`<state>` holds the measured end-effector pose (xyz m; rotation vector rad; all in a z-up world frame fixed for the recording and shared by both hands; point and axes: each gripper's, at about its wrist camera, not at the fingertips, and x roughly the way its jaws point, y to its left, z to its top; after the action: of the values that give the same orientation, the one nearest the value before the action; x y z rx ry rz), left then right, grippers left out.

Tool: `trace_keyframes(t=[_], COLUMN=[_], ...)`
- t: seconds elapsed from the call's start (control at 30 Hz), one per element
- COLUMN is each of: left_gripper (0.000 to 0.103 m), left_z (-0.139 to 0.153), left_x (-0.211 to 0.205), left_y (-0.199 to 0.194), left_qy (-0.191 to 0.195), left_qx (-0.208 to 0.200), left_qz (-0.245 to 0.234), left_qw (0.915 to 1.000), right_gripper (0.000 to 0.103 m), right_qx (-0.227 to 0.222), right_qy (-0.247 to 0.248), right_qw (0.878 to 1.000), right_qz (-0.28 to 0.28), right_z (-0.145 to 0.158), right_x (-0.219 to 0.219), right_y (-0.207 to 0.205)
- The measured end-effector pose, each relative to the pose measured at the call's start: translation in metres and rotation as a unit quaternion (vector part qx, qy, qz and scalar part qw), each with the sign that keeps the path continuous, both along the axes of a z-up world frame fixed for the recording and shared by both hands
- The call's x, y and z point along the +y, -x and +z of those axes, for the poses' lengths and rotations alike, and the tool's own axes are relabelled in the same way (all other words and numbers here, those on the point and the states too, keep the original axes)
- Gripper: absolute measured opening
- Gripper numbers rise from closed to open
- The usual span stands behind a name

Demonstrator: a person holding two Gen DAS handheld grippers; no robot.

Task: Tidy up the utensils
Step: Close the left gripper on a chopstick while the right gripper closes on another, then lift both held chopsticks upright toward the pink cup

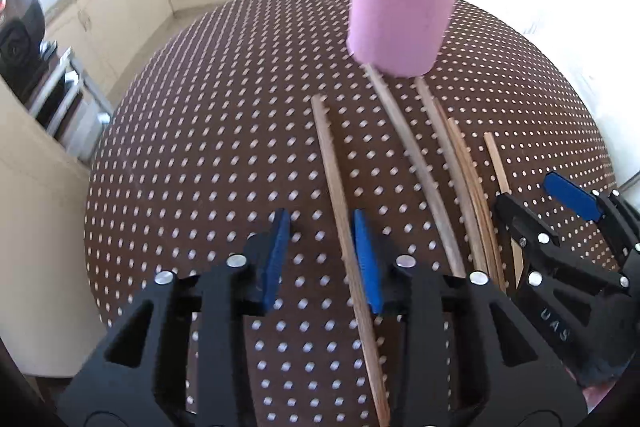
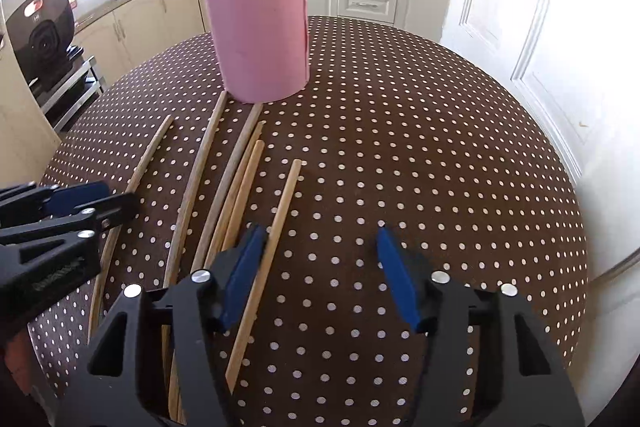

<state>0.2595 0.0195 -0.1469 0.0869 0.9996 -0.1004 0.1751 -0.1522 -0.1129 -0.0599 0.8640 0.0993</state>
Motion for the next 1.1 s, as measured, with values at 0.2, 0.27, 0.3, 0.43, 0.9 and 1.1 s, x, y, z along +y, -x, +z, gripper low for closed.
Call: trace_keyframes(t=[0.2,0.27,0.3,0.43,0.9,1.1], left_gripper=[0.013,0.011,0.010,0.007,0.006,0.006], left_z=[0.003,0.003,0.002,0.002,0.013,0.030], left_x=[-0.023,-0.021,-0.019,-0.001,0.008,0.018], left_y=[0.010,0.021,0.022,0.027,0.049,0.056], left_qy=[0.018,0.038,0.049,0.098,0.109,0.125], left_qx=[-0.022,-0.027,-0.029,-0.028,-0.062,-0.090], left_qz=[-0.026,-0.035,-0.036,-0.043,-0.016,-0.007], left_qw=[0.9993,0.9983,0.9977,0.9939,0.9920,0.9881], right_gripper=[0.019,0.009,0.008,0.005,0.005,0.005], right_qx=[-0.003,-0.001,0.002,0.009,-0.018,-0.048], right_qy=[0.000,-0.010,-0.022,-0.056,-0.127,-0.144], right_qw=[1.000,1.000,1.000,0.998,0.992,0.988], right_qz=[0.024,0.023,0.020,0.022,-0.015,-0.026], right_z=[0.001,0.001,0.001,0.004,0.020,0.034], right_x=[0.011,0.009,0.006,-0.004,-0.032,-0.040], right_y=[0.000,-0.002,-0.004,-0.010,-0.003,0.001])
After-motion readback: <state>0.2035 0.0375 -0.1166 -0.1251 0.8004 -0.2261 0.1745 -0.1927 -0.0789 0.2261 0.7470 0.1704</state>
